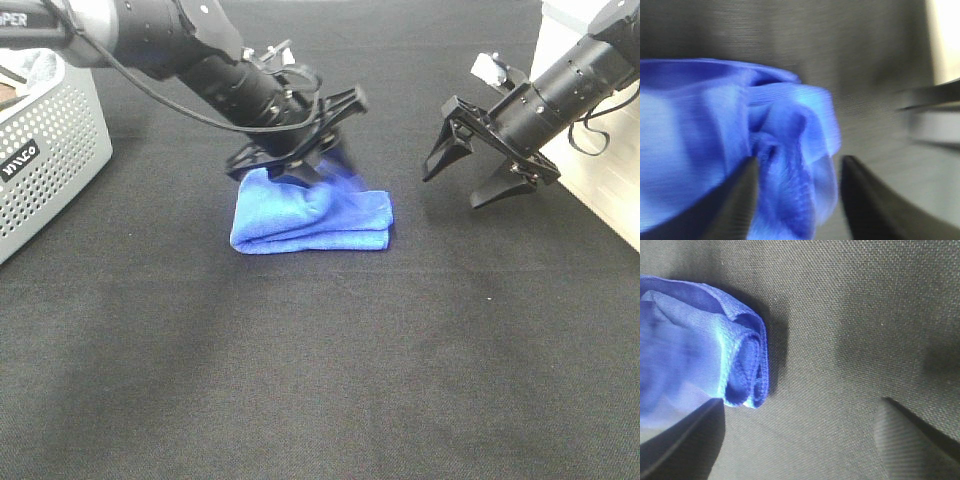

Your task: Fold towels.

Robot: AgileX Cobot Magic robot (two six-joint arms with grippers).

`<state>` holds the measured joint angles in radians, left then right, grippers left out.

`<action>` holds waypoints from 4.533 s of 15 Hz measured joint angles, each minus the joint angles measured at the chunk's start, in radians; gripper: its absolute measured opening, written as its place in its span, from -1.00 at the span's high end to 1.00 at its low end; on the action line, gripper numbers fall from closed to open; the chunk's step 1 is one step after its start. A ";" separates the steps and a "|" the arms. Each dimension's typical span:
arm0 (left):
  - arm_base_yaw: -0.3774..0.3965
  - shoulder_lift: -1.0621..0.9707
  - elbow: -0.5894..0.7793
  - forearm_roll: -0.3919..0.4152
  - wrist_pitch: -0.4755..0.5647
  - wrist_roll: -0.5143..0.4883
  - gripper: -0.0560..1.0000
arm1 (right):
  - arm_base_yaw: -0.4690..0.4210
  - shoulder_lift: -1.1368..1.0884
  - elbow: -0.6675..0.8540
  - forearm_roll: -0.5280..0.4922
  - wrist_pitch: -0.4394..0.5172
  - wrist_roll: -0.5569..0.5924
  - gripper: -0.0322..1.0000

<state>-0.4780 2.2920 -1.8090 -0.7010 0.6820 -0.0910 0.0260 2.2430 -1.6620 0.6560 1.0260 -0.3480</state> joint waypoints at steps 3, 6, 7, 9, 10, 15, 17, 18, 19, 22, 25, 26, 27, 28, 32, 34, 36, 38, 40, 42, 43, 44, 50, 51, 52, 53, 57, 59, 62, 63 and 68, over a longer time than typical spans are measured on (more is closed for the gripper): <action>0.000 -0.001 0.000 -0.164 -0.032 0.091 -0.12 | 0.000 -0.004 0.000 0.036 0.018 0.000 -0.55; 0.028 -0.028 0.000 -0.233 -0.035 0.214 -0.12 | 0.002 -0.046 0.000 0.067 0.024 -0.007 -0.55; 0.051 -0.051 0.000 -0.235 -0.038 0.244 -0.12 | 0.008 -0.068 0.000 0.085 0.024 -0.015 -0.55; 0.128 -0.115 0.000 -0.232 -0.057 0.282 -0.12 | 0.072 -0.100 0.000 0.172 0.043 -0.061 -0.55; 0.154 -0.134 0.000 -0.227 -0.056 0.286 -0.12 | 0.112 -0.101 0.000 0.210 0.044 -0.074 -0.55; 0.263 -0.207 0.000 -0.185 -0.046 0.290 -0.12 | 0.288 -0.075 0.000 0.414 -0.015 -0.150 -0.55; 0.267 -0.207 0.000 -0.178 -0.022 0.290 -0.12 | 0.301 -0.023 0.000 0.503 -0.054 -0.190 -0.55; 0.267 -0.207 0.000 -0.166 -0.012 0.290 -0.12 | 0.301 0.013 0.000 0.524 -0.081 -0.192 -0.55; 0.267 -0.207 0.000 -0.155 -0.003 0.290 -0.12 | 0.300 0.035 0.000 0.521 -0.094 -0.192 -0.55; 0.267 -0.207 0.000 -0.128 0.004 0.290 -0.12 | 0.294 0.070 0.000 0.445 -0.130 -0.166 -0.55; 0.267 -0.207 0.000 -0.106 0.014 0.290 -0.12 | 0.257 0.073 0.000 0.354 -0.158 -0.112 -0.55; 0.267 -0.207 0.000 -0.102 0.018 0.290 -0.12 | 0.244 0.073 0.000 0.321 -0.159 -0.101 -0.55; 0.267 -0.207 0.000 -0.101 0.019 0.290 -0.12 | 0.228 0.073 0.000 0.286 -0.160 -0.084 -0.55; 0.267 -0.207 0.000 -0.100 0.019 0.290 -0.12 | 0.215 0.073 0.000 0.263 -0.161 -0.071 -0.55; 0.267 -0.207 0.000 -0.087 0.020 0.290 -0.12 | 0.176 0.073 0.000 0.229 -0.156 -0.057 -0.55; 0.267 -0.207 0.000 -0.062 0.020 0.290 -0.12 | 0.154 0.069 0.000 0.207 -0.130 -0.057 -0.55; 0.267 -0.207 0.000 -0.038 0.034 0.290 -0.12 | 0.150 0.038 0.000 0.162 -0.104 -0.057 -0.55; 0.267 -0.214 0.000 0.015 0.087 0.290 -0.12 | 0.150 -0.025 0.000 0.085 -0.083 -0.047 -0.55; 0.267 -0.239 0.000 0.095 0.145 0.290 -0.12 | 0.149 -0.111 0.000 0.012 -0.040 -0.023 -0.55; 0.267 -0.286 0.000 0.170 0.216 0.290 -0.12 | 0.149 -0.184 0.000 -0.051 0.019 0.001 -0.55; 0.267 -0.307 0.000 0.195 0.250 0.290 -0.12 | 0.149 -0.221 0.000 -0.085 0.055 0.018 -0.55; 0.267 -0.332 0.000 0.218 0.295 0.290 -0.12 | 0.149 -0.257 0.000 -0.117 0.088 0.032 -0.55; 0.264 -0.550 0.000 0.412 0.484 0.239 -0.12 | 0.149 -0.448 0.016 -0.237 0.179 0.107 -0.55; 0.264 -0.594 0.000 0.480 0.516 0.216 -0.12 | 0.149 -0.498 0.052 -0.250 0.179 0.111 -0.55; 0.264 -0.637 0.003 0.525 0.525 0.195 -0.12 | 0.149 -0.555 0.107 -0.256 0.180 0.117 -0.55; 0.264 -0.690 0.023 0.558 0.525 0.185 -0.12 | 0.149 -0.608 0.169 -0.260 0.180 0.121 -0.55; 0.264 -1.017 0.312 0.588 0.527 0.179 -0.12 | 0.149 -0.883 0.483 -0.273 0.137 0.123 -0.55; 0.264 -1.214 0.526 0.593 0.531 0.179 -0.12 | 0.149 -1.029 0.630 -0.275 0.096 0.123 -0.55; 0.264 -1.544 0.828 0.593 0.533 0.179 -0.12 | 0.149 -1.264 0.821 -0.293 0.078 0.123 -0.55; 0.264 -1.667 0.905 0.593 0.534 0.179 -0.12 | 0.149 -1.338 0.879 -0.304 0.078 0.123 -0.55; 0.264 -2.163 1.196 0.593 0.540 0.222 -0.12 | 0.149 -1.720 1.068 -0.394 0.080 0.123 -0.55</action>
<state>-0.2140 0.1290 -0.6130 -0.1080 1.2220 0.1310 0.1750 0.5230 -0.5940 0.2620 1.1060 -0.2250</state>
